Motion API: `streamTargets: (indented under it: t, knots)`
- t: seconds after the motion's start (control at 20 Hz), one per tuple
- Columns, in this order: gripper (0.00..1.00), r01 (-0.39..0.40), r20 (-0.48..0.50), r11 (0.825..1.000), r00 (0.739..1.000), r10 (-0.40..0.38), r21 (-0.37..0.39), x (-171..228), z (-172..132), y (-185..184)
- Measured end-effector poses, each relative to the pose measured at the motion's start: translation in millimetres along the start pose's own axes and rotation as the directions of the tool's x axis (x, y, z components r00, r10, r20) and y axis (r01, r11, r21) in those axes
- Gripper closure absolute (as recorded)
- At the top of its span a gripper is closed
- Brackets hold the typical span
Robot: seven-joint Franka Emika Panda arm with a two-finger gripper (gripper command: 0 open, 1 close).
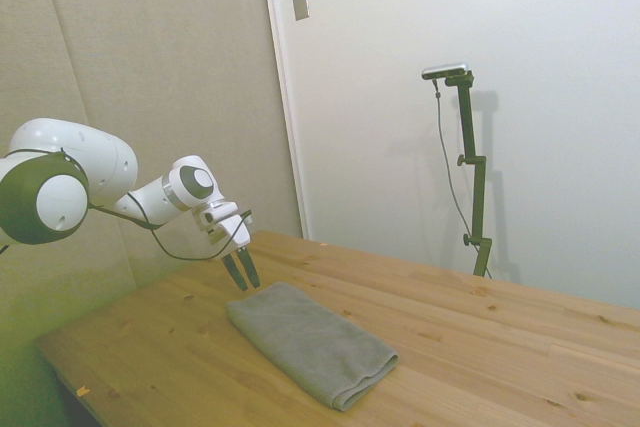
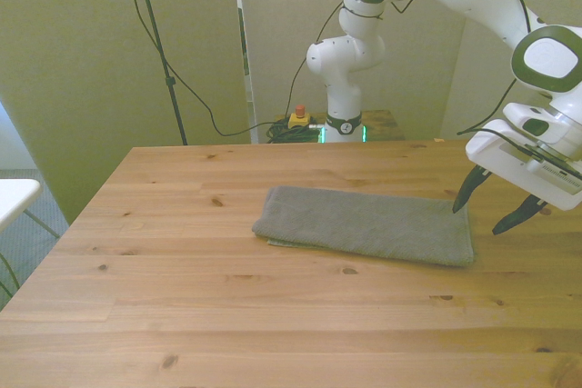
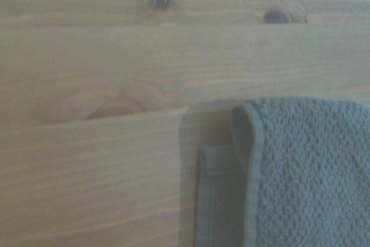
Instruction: Fold the towel
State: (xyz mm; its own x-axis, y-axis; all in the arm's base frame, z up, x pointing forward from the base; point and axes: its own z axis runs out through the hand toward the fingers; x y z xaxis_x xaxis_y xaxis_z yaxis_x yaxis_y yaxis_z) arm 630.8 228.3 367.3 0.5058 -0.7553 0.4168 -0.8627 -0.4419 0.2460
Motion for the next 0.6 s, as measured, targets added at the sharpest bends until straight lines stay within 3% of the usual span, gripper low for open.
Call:
streamTargets:
  t: [0.6]
  knots:
    - [0.0,0.019,-0.049,0.998,0.999,-0.022,-0.056,-4.9,14.9,-0.9]
